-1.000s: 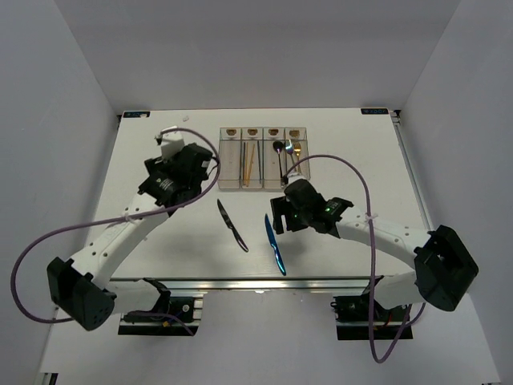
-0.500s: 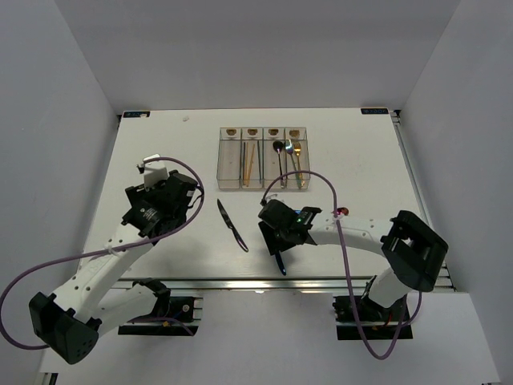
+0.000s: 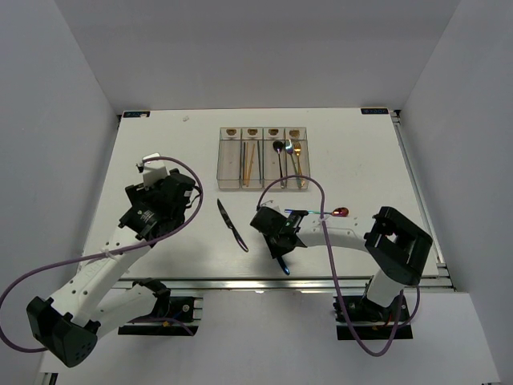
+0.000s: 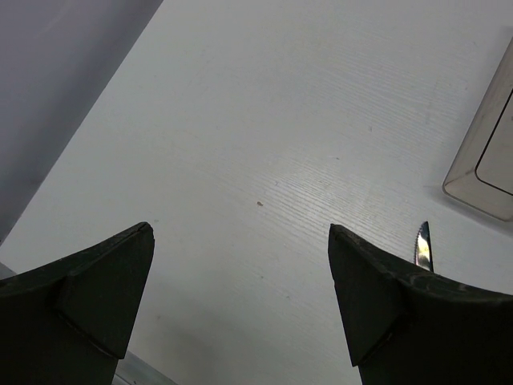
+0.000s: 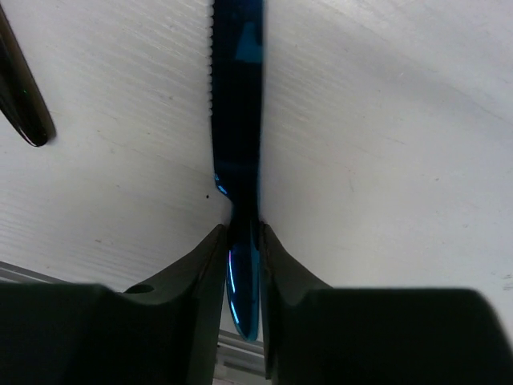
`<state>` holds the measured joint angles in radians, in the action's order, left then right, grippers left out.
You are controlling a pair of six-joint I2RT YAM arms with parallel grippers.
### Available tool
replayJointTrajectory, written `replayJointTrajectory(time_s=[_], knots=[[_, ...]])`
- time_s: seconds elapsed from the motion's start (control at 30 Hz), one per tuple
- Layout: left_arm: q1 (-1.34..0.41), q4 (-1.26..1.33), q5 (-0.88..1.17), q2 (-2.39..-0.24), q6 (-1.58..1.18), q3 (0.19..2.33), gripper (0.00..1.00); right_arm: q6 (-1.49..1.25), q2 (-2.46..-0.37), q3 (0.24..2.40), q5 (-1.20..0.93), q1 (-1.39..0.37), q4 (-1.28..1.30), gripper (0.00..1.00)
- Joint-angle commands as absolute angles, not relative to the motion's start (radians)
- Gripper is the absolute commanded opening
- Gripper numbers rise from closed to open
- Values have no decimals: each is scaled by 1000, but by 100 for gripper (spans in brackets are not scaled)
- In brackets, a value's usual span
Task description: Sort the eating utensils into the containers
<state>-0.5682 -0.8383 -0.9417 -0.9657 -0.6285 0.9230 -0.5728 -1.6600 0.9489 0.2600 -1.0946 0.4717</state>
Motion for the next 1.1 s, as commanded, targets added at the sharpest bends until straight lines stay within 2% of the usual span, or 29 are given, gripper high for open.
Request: replayJointTrajectory(time_s=[0.0, 0.07, 0.1, 0.2, 0.87, 1.07], knots=[[-563, -819, -934, -937, -617, 920, 98, -607, -1733, 910, 220, -1109, 540, 24], [-563, -819, -934, -934, -617, 919, 98, -606, -1741, 899, 201, -1109, 528, 20], [-563, -819, -934, -930, -617, 920, 98, -607, -1746, 893, 192, -1109, 526, 12], [-563, -816, -931, -922, -614, 916, 98, -606, -1746, 905, 189, -1111, 532, 0], [-563, -822, -940, -916, -621, 919, 98, -563, -1531, 1091, 336, -1131, 580, 0], [-561, -841, -976, -904, -644, 923, 98, -496, -1597, 1316, 362, -1072, 565, 0]])
